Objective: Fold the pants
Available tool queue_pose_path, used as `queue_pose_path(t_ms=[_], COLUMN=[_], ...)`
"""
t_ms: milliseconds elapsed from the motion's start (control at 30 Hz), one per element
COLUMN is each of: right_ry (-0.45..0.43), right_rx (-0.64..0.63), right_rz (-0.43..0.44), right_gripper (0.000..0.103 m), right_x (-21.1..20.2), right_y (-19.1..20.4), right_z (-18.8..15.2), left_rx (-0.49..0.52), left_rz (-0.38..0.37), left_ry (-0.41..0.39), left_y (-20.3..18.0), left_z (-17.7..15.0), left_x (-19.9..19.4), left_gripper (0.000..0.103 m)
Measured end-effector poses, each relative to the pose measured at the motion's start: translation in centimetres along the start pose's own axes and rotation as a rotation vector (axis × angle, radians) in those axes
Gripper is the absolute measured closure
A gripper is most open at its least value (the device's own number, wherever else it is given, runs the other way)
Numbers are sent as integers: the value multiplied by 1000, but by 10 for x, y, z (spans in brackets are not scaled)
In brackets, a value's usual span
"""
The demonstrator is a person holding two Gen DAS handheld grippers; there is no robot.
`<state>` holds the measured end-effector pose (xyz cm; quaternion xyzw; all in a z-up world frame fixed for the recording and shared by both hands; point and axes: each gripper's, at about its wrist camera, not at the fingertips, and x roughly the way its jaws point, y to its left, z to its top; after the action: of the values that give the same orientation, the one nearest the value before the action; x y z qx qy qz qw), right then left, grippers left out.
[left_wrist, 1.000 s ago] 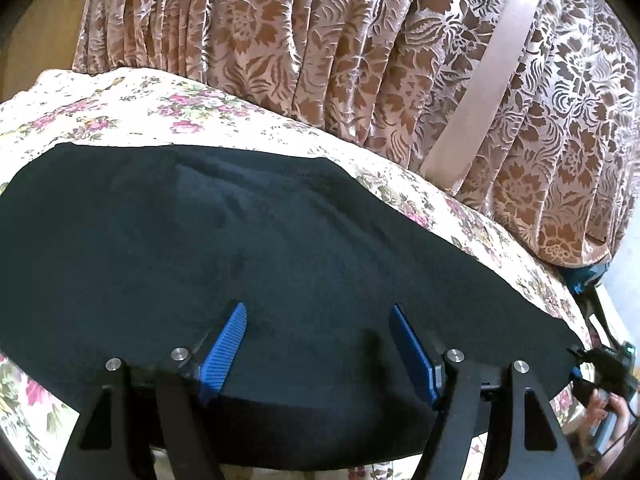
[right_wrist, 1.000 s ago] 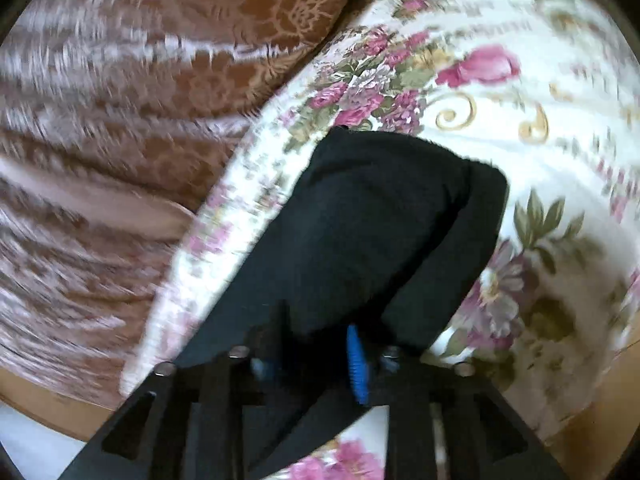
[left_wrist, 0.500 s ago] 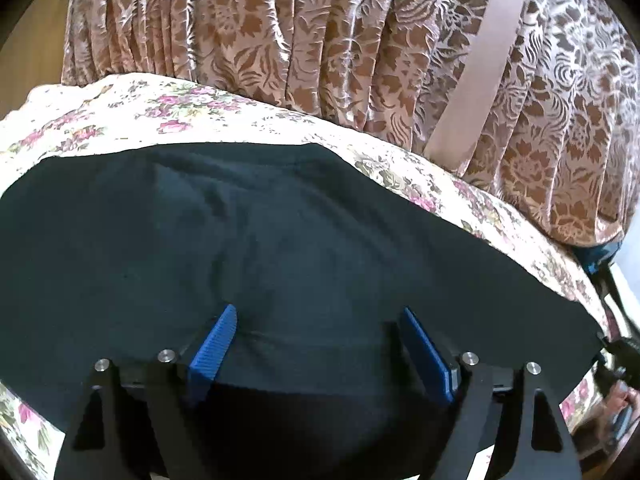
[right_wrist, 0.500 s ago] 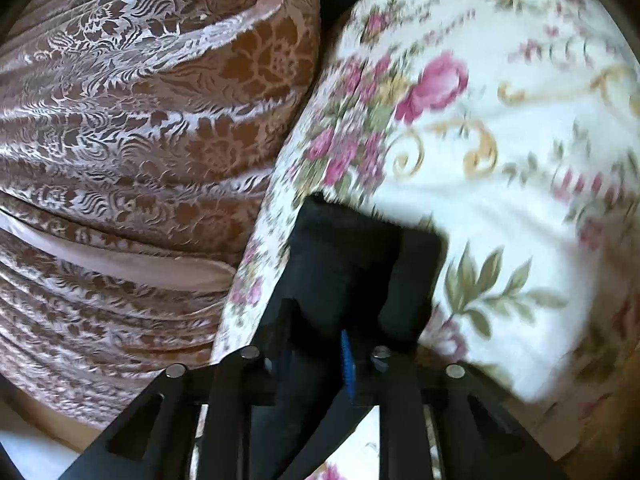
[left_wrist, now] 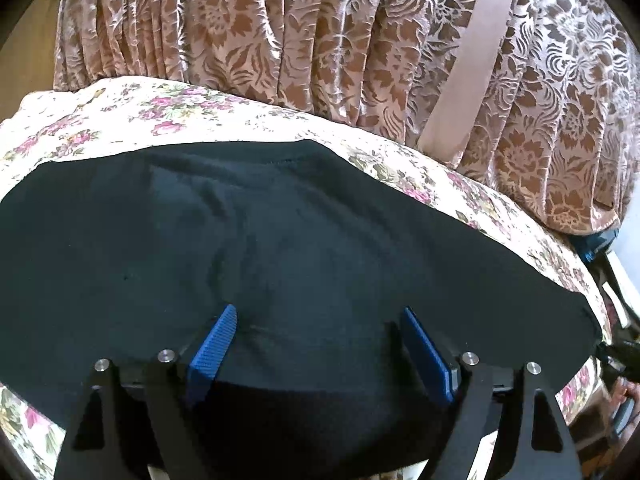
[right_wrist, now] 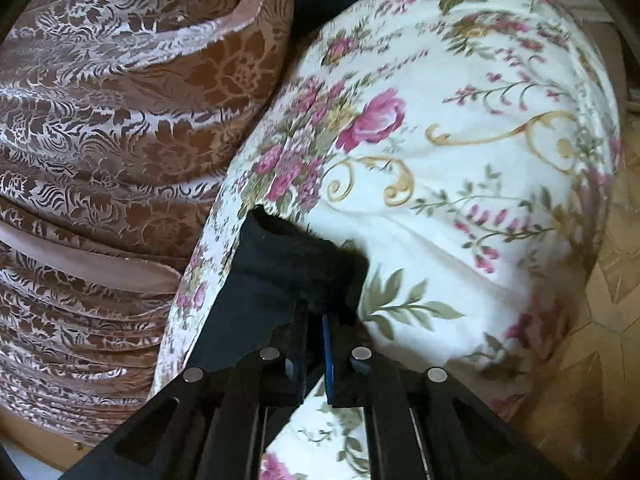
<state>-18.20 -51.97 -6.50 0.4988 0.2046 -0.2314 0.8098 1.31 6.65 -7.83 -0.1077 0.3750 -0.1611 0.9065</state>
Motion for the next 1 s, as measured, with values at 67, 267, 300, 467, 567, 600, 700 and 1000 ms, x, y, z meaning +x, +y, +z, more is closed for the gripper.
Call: queue_pose_path(t_ms=[67,267,300,467,567,600,700,1000], right_ry=[-43,-293,-296,-32,161,221,384,660], right_rx=[-38,-158,-196,-610,-750,-785,-852,-967], right_rz=[-60,-127,-96,62,197,234,342,459], right_gripper=[95,78,76,76,76,76,76,76], right_x=[-7,-53,-55,-15,20,32,65,144], right_y=[10,53,62,152,195,209,252,362], right_z=[-3,-10,-13,-74,-127,-146,-199,-310], left_rx=[-17,-125,-128,-80,-33,-24,-26,-46], left_rz=[-17,-62,-62,-34,16,37,121,88], left_ry=[-3,-34,-37,-47,-30,-22,18,-43], left_y=[1,10,9,-4,-7,-6,7,26], left_z=[3,20,23,44,55,56,54,28], left_x=[-3,-7,-6,3,15,19,32,26], left_gripper=[20,21,21,22,22,22,24,27])
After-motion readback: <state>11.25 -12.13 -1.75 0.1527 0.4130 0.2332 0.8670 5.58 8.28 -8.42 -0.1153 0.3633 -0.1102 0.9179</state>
